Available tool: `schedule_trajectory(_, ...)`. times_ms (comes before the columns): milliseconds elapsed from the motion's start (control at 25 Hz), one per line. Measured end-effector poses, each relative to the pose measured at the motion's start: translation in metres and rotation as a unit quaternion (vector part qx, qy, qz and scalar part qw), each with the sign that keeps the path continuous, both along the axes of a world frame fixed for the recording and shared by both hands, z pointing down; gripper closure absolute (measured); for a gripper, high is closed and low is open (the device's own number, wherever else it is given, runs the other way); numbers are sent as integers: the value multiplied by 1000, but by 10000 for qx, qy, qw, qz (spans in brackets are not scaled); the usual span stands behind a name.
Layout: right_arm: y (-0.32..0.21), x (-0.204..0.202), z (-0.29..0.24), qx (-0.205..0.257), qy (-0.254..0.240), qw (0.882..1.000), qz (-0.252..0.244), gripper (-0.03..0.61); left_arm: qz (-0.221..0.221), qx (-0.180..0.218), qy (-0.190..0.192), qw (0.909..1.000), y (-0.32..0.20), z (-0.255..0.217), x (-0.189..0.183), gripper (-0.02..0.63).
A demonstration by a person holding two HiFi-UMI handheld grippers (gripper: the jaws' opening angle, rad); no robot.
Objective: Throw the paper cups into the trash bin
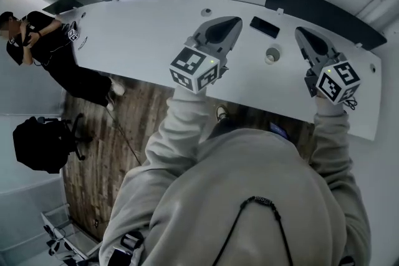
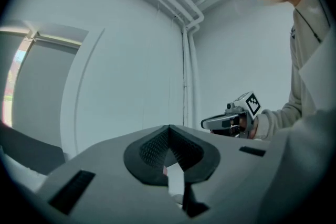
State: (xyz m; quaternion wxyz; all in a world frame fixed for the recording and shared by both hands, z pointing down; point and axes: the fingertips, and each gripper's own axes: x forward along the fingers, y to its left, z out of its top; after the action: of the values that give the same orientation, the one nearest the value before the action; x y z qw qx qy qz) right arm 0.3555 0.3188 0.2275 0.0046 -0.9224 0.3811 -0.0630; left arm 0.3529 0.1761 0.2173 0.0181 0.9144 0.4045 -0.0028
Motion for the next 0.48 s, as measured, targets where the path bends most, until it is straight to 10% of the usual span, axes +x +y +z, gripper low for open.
schedule_trajectory(480, -5, 84, 33, -418, -258, 9962, 721, 565, 982, 299, -264, 9944, 12, 55, 101, 615)
